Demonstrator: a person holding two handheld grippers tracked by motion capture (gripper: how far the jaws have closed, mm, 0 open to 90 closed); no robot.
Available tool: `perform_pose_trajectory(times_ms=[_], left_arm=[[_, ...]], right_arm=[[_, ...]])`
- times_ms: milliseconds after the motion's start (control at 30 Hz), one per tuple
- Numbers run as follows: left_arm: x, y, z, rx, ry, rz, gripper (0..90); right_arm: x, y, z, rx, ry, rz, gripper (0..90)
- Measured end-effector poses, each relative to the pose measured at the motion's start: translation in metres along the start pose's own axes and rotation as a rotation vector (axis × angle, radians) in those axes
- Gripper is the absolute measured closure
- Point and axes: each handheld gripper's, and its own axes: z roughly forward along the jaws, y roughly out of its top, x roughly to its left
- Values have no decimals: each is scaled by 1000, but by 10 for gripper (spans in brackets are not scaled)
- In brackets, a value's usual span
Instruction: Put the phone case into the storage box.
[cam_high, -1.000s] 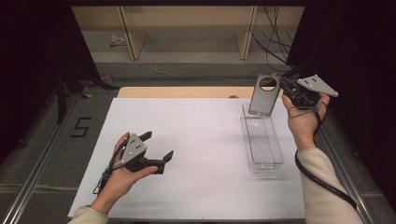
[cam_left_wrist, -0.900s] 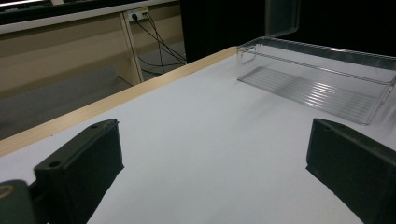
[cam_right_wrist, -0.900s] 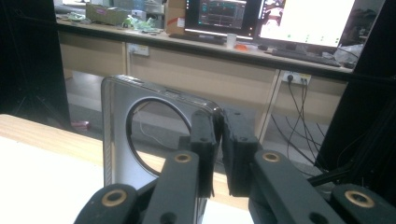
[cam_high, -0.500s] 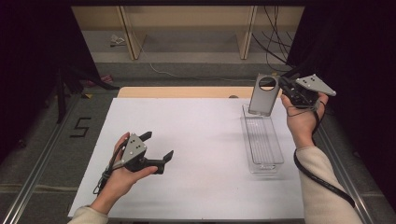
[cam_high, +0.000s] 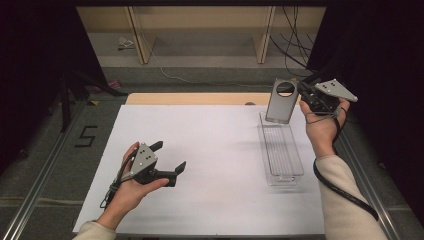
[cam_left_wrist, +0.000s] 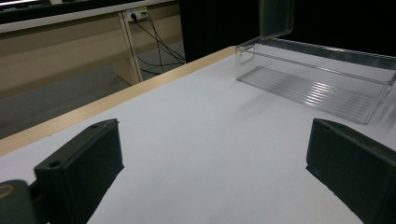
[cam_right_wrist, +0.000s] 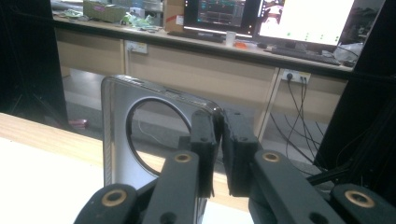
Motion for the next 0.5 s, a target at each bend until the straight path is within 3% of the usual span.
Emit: perform_pose_trajectory(times_ms=[500], left_arm=[[0, 0, -1, 1, 1, 1, 32]], right_arm=[[2, 1, 7, -2, -6, -14, 842]])
